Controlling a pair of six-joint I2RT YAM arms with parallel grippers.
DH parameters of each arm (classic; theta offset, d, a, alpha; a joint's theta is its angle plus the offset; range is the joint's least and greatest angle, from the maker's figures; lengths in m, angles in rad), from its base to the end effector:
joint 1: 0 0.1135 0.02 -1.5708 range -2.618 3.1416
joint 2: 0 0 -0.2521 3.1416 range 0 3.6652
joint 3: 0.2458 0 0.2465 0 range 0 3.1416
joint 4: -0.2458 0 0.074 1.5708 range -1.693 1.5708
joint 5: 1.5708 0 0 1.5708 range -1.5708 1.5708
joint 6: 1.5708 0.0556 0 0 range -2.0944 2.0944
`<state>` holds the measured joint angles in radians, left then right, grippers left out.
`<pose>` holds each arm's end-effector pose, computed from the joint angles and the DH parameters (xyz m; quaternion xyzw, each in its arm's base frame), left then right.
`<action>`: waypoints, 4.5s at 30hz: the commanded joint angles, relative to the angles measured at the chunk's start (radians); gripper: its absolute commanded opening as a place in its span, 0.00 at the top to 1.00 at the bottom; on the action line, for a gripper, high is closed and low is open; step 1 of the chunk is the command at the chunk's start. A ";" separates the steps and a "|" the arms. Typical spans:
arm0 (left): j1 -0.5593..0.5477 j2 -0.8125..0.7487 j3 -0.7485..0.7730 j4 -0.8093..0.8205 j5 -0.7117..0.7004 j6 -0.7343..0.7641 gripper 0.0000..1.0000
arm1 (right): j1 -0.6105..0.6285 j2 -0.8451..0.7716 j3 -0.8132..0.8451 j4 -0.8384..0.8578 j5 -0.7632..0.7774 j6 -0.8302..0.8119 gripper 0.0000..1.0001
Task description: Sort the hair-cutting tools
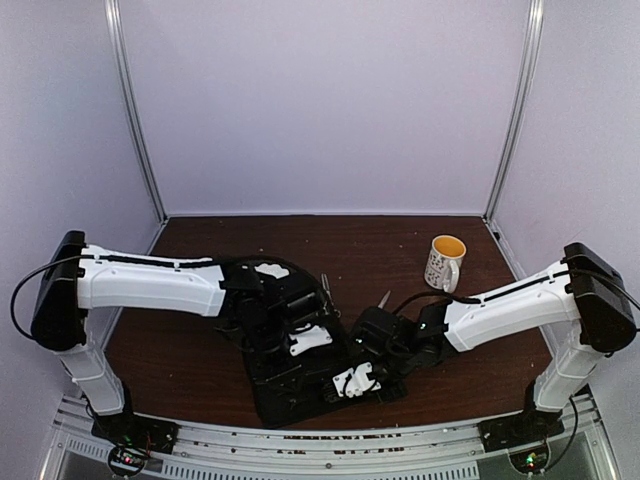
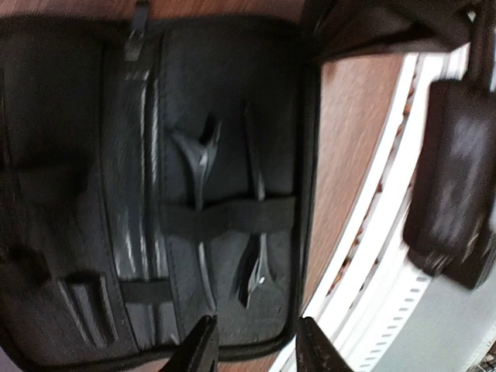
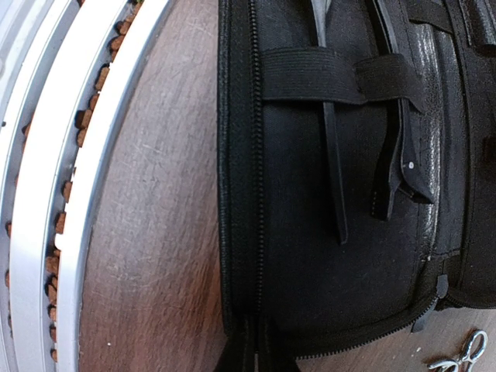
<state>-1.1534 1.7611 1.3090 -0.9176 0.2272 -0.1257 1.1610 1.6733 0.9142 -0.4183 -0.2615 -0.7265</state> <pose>0.1242 -0.3109 0.1850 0.4958 0.8553 -0.1500 0.0127 0.1101 0.2896 0.1253 -0.8023 0.5499 0.1666 0.1617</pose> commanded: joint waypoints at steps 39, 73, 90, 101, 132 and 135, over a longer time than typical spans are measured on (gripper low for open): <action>0.029 0.062 -0.120 0.145 0.083 -0.029 0.80 | 0.010 0.035 0.011 -0.058 -0.018 0.024 0.99; 0.323 -0.083 0.182 0.322 -0.614 0.088 0.35 | -0.347 0.057 0.349 -0.117 0.201 0.440 0.66; 0.324 -0.079 0.184 0.306 -0.561 0.069 0.36 | -0.348 0.279 0.458 -0.146 0.285 0.406 0.51; 0.324 -0.056 0.195 0.292 -0.541 0.080 0.36 | -0.337 0.248 0.384 -0.165 0.366 0.353 0.41; 0.323 -0.058 0.207 0.271 -0.483 0.084 0.37 | -0.495 0.201 0.453 -0.287 0.138 0.489 0.47; 0.323 -0.058 0.208 0.269 -0.488 0.084 0.37 | -0.496 0.267 0.516 -0.316 0.129 0.517 0.46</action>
<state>-0.8364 1.7020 1.4849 -0.6594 -0.2653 -0.0505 0.6632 1.8595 1.3567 -0.6899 -0.0643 -0.2829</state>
